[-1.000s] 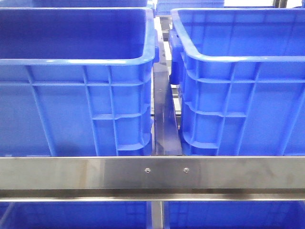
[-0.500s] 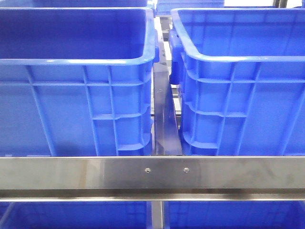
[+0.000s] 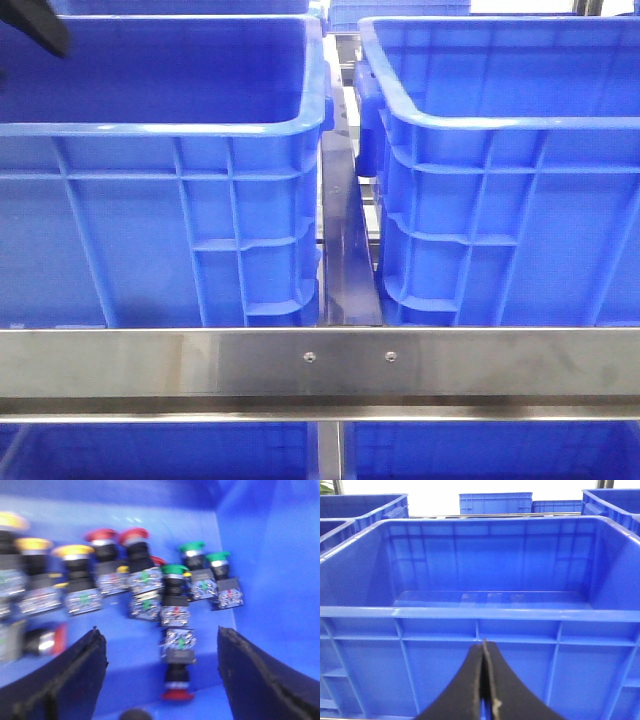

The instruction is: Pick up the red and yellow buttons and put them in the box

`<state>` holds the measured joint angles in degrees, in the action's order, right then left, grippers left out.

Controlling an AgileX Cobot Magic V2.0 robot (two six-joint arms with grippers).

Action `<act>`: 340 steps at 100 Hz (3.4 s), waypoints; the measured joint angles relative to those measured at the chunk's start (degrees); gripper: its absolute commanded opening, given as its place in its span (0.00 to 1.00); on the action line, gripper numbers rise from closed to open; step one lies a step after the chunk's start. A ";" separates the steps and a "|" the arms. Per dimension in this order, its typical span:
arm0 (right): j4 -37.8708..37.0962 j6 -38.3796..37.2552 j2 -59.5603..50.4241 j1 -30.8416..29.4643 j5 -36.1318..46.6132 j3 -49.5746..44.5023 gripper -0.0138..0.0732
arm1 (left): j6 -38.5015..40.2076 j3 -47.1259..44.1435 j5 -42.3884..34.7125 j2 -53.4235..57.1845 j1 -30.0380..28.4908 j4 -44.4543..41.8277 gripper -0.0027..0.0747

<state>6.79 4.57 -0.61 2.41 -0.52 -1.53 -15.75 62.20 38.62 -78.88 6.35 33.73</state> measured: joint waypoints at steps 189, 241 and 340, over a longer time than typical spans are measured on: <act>0.00 0.00 0.00 0.00 0.00 0.00 0.08 | -4.39 15.14 -0.27 -27.12 3.22 -0.34 0.01; 0.00 0.00 0.00 0.00 0.52 0.00 0.08 | -10.50 15.14 8.71 -4.84 9.56 -0.87 0.01; 8.51 -0.34 6.53 0.00 -21.46 27.14 0.08 | -13.40 15.14 13.96 4.05 29.08 -1.92 0.01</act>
<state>15.30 4.22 5.92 2.41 -21.99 25.61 -29.15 77.35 52.58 -74.83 35.43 31.80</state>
